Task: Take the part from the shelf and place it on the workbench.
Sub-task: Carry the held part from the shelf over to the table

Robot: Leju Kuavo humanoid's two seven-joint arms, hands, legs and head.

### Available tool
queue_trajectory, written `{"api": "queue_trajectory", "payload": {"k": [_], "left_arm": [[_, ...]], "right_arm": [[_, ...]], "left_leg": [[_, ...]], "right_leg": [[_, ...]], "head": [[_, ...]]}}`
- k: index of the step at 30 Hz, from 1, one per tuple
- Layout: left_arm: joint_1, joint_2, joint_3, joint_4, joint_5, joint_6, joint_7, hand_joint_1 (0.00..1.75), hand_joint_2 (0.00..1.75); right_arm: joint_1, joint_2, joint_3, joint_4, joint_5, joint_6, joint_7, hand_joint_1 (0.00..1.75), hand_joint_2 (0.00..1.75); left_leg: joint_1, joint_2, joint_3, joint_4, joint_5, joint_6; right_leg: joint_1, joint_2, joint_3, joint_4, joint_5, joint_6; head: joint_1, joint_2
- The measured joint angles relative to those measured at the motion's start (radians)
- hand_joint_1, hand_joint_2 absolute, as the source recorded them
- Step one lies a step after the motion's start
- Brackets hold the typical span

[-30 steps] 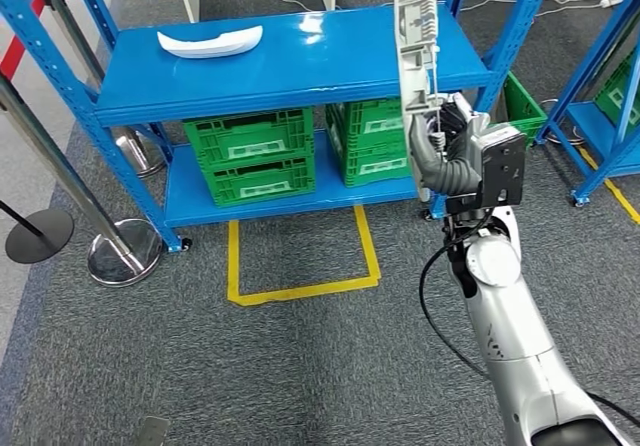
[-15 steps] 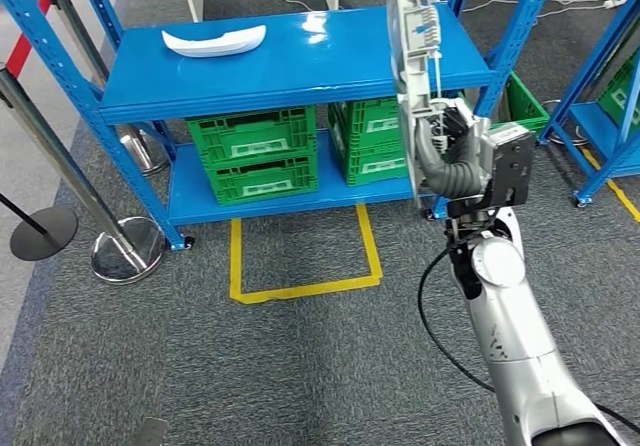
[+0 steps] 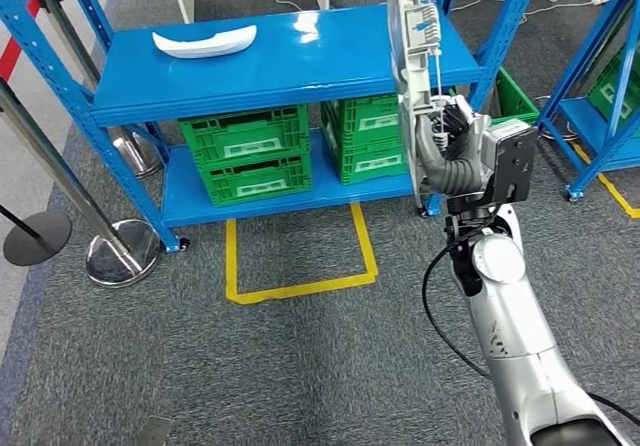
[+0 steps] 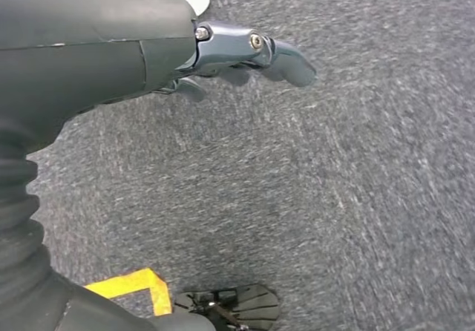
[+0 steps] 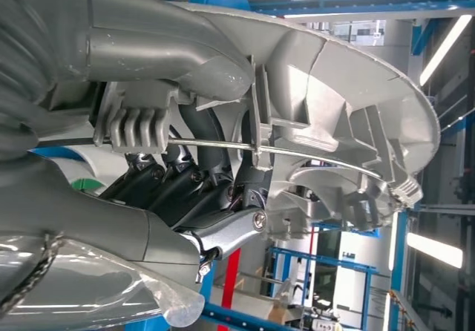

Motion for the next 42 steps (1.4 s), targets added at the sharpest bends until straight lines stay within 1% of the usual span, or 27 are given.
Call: {"api": "queue_trajectory", "payload": {"k": [2, 3, 4, 6, 7, 8, 9, 10, 12, 14, 16, 18, 20, 22, 23, 24, 25, 27, 28, 29, 33, 35, 37, 38, 39, 40, 42], "left_arm": [[0.000, -0.002, 0.000, 0.000, 0.000, 0.000, 0.000, 0.00, 1.75], [0.000, -0.002, 0.000, 0.000, 0.000, 0.000, 0.000, 0.00, 1.75], [-0.001, -0.003, 0.000, 0.000, 0.000, 0.000, 0.000, 0.00, 1.75], [-0.001, -0.002, 0.000, 0.000, 0.000, 0.000, 0.000, 0.00, 1.75], [-0.001, -0.003, 0.000, 0.000, 0.000, 0.000, 0.000, 0.00, 1.75], [-0.001, -0.004, 0.000, 0.000, 0.000, 0.000, 0.000, 0.00, 1.75], [0.000, -0.005, 0.000, 0.000, -0.001, 0.000, 0.001, 0.00, 1.75], [-0.001, -0.006, 0.000, 0.000, -0.001, 0.000, 0.001, 0.00, 1.75], [-0.002, -0.007, 0.000, 0.000, -0.002, 0.000, 0.002, 0.00, 1.75], [-0.002, -0.007, 0.000, 0.000, -0.001, 0.000, 0.004, 0.00, 1.75], [-0.001, -0.006, 0.000, 0.000, -0.001, 0.000, 0.004, 0.00, 1.75], [-0.001, -0.006, 0.000, 0.000, -0.001, 0.000, 0.004, 0.00, 1.75], [-0.001, -0.005, 0.000, 0.000, -0.001, 0.000, 0.004, 0.00, 1.75], [-0.001, -0.006, 0.000, 0.000, -0.001, 0.000, 0.004, 0.00, 1.75], [0.000, -0.007, 0.000, 0.000, -0.001, 0.000, 0.004, 0.00, 1.75], [0.001, -0.007, 0.000, 0.000, -0.001, 0.000, 0.004, 0.00, 1.75], [0.001, -0.008, 0.000, 0.000, -0.001, 0.000, 0.004, 0.00, 1.75], [0.000, -0.006, 0.000, 0.000, -0.001, 0.000, 0.004, 0.00, 1.75], [-0.001, -0.005, 0.000, 0.000, -0.001, 0.000, 0.004, 0.00, 1.75], [-0.002, -0.004, 0.000, 0.000, -0.001, 0.000, 0.004, 0.00, 1.75], [-0.002, -0.006, 0.000, 0.000, 0.000, 0.000, 0.004, 0.00, 1.75], [-0.002, -0.006, 0.000, 0.000, 0.000, 0.000, 0.004, 0.00, 1.75], [-0.002, -0.006, 0.000, 0.000, 0.000, 0.000, 0.004, 0.00, 1.75], [-0.002, -0.006, 0.000, 0.000, 0.000, 0.000, 0.004, 0.00, 1.75], [-0.002, -0.007, 0.000, 0.000, 0.000, 0.000, 0.004, 0.00, 1.75], [-0.002, -0.007, 0.000, 0.000, 0.000, 0.000, 0.004, 0.00, 1.75], [-0.002, -0.008, 0.000, 0.000, 0.001, 0.000, 0.004, 0.00, 1.75]], "right_arm": [[-0.001, 0.000, -0.001, 0.000, 0.000, 0.000, 0.000, 1.75, 1.75], [-0.002, 0.000, -0.002, 0.000, 0.000, 0.000, 0.000, 1.75, 1.75], [-0.003, 0.000, -0.003, 0.000, 0.000, 0.000, 0.000, 1.75, 1.75], [-0.003, 0.000, -0.003, 0.001, 0.000, 0.001, 0.000, 1.75, 1.75], [-0.003, 0.000, -0.003, 0.002, 0.000, 0.001, 0.000, 1.75, 1.75], [-0.002, 0.000, -0.003, 0.003, -0.001, 0.001, 0.000, 1.75, 1.75], [-0.002, 0.000, -0.004, 0.004, -0.002, 0.001, 0.000, 1.75, 1.75], [-0.004, 0.000, -0.004, 0.004, -0.003, 0.001, 0.000, 1.75, 1.75], [-0.010, 0.000, -0.004, 0.004, -0.005, 0.002, 0.001, 1.75, 1.75], [-0.016, 0.001, -0.004, 0.004, -0.006, 0.002, 0.001, 1.75, 1.75], [-0.018, 0.002, -0.005, 0.004, -0.008, 0.002, 0.002, 1.75, 1.75], [-0.021, 0.002, -0.006, 0.004, -0.008, 0.002, 0.002, 1.75, 1.75], [-0.024, 0.003, -0.007, 0.004, -0.009, 0.002, 0.002, 1.75, 1.75], [-0.024, 0.003, -0.007, 0.004, -0.009, 0.002, 0.002, 1.75, 1.75], [-0.024, 0.003, -0.007, 0.004, -0.009, 0.002, 0.002, 1.75, 1.75], [-0.024, 0.003, -0.007, 0.004, -0.009, 0.002, 0.002, 1.75, 1.75], [-0.024, 0.003, -0.007, 0.004, -0.009, 0.002, 0.002, 1.75, 1.75], [-0.025, 0.003, -0.007, 0.004, -0.009, 0.002, 0.002, 1.75, 1.75], [-0.026, 0.003, -0.007, 0.004, -0.009, 0.002, 0.002, 1.75, 1.75], [-0.027, 0.003, -0.007, 0.004, -0.009, 0.002, 0.002, 1.75, 1.75], [-0.027, 0.003, -0.007, 0.003, -0.009, 0.002, 0.002, 1.75, 1.75], [-0.029, 0.003, -0.009, 0.003, -0.009, 0.002, 0.003, 1.75, 1.75], [-0.028, 0.003, -0.010, 0.003, -0.011, 0.003, 0.003, 1.75, 1.75], [-0.025, 0.003, -0.010, 0.003, -0.012, 0.004, 0.004, 1.75, 1.75], [-0.023, 0.003, -0.011, 0.003, -0.013, 0.004, 0.004, 1.75, 1.75], [-0.022, 0.003, -0.011, 0.004, -0.014, 0.005, 0.005, 1.75, 1.75], [-0.022, 0.003, -0.012, 0.004, -0.016, 0.006, 0.005, 1.75, 1.75]], "left_leg": [[0.003, 0.003, 0.000, -0.009, 0.005, 0.008], [0.006, 0.005, 0.001, -0.014, 0.009, 0.014], [0.008, 0.008, 0.001, -0.018, 0.012, 0.019], [0.008, 0.012, -0.001, -0.018, 0.014, 0.023], [0.008, 0.015, -0.003, -0.018, 0.014, 0.024], [0.007, 0.016, -0.004, -0.017, 0.014, 0.024], [0.007, 0.017, -0.005, -0.015, 0.014, 0.024], [0.008, 0.018, -0.004, -0.013, 0.013, 0.023], [0.005, 0.019, -0.006, -0.006, 0.010, 0.018], [0.000, 0.020, -0.014, 0.002, 0.009, 0.008], [-0.002, 0.023, -0.019, 0.004, 0.012, 0.000], [0.000, 0.024, -0.024, 0.018, -0.002, -0.010], [0.002, 0.022, -0.055, 0.096, -0.053, -0.020], [0.005, 0.022, -0.110, 0.226, -0.111, -0.027], [0.006, 0.022, -0.129, 0.269, -0.121, -0.027], [0.006, 0.021, -0.132, 0.277, -0.111, -0.026], [0.006, 0.020, -0.118, 0.246, -0.084, -0.023], [0.004, 0.010, -0.059, 0.120, -0.015, -0.009], [0.003, 0.004, -0.034, 0.064, 0.005, -0.002], [0.001, 0.000, -0.020, 0.028, 0.012, 0.004], [0.003, 0.004, -0.015, -0.005, 0.013, 0.016], [0.008, 0.010, -0.012, -0.015, 0.019, 0.022], [0.007, 0.015, -0.014, -0.014, 0.020, 0.025], [0.007, 0.018, -0.014, -0.013, 0.020, 0.025], [0.007, 0.019, -0.015, -0.012, 0.020, 0.025], [0.007, 0.020, -0.015, -0.010, 0.019, 0.024], [0.006, 0.021, -0.015, -0.006, 0.016, 0.020]], "right_leg": [[-0.001, -0.001, -0.006, 0.001, -0.003, 0.011], [-0.001, -0.003, -0.015, 0.015, -0.015, 0.015], [-0.001, -0.005, -0.033, 0.052, -0.039, 0.019], [-0.002, -0.008, -0.092, 0.182, -0.103, 0.024], [-0.003, -0.008, -0.121, 0.246, -0.126, 0.026], [-0.003, -0.009, -0.135, 0.280, -0.132, 0.028], [-0.003, -0.010, -0.128, 0.273, -0.118, 0.028], [-0.003, -0.012, -0.103, 0.227, -0.088, 0.027], [-0.002, -0.026, -0.028, 0.088, -0.032, 0.025], [0.001, -0.036, 0.011, 0.015, -0.019, 0.020], [0.002, -0.033, 0.010, 0.010, -0.021, 0.010], [-0.001, -0.029, 0.009, 0.007, -0.017, -0.001], [-0.004, -0.025, 0.010, 0.005, -0.013, -0.011], [-0.004, -0.019, 0.009, 0.005, -0.012, -0.014], [-0.004, -0.016, 0.009, 0.005, -0.012, -0.014], [-0.003, -0.012, 0.009, 0.005, -0.011, -0.014], [-0.003, -0.007, 0.009, 0.006, -0.011, -0.014], [-0.002, 0.001, 0.010, 0.006, -0.011, -0.014], [-0.001, 0.004, 0.009, 0.007, -0.011, -0.011], [-0.001, 0.007, 0.005, 0.008, -0.009, -0.008], [-0.001, 0.006, -0.015, 0.013, -0.011, 0.014], [-0.002, -0.002, -0.049, 0.083, -0.055, 0.022], [-0.003, -0.007, -0.106, 0.211, -0.114, 0.029], [-0.003, -0.008, -0.128, 0.260, -0.128, 0.032], [-0.004, -0.009, -0.135, 0.277, -0.124, 0.034], [-0.004, -0.011, -0.122, 0.253, -0.102, 0.034], [-0.004, -0.024, -0.054, 0.124, -0.043, 0.033]], "head": [[0.001, 0.000], [0.002, 0.000], [0.004, 0.000], [0.007, 0.000], [0.008, 0.000], [0.008, 0.000], [0.008, 0.000], [0.008, 0.000], [0.009, 0.000], [0.008, 0.000], [0.007, 0.000], [0.006, 0.000], [0.002, 0.000], [0.000, 0.000], [0.000, 0.000], [0.000, 0.000], [0.000, 0.000], [0.000, 0.000], [0.001, 0.000], [0.000, 0.000], [-0.001, 0.000], [0.005, 0.000], [0.008, 0.000], [0.008, 0.000], [0.008, 0.000], [0.009, 0.000], [0.009, 0.000]]}}
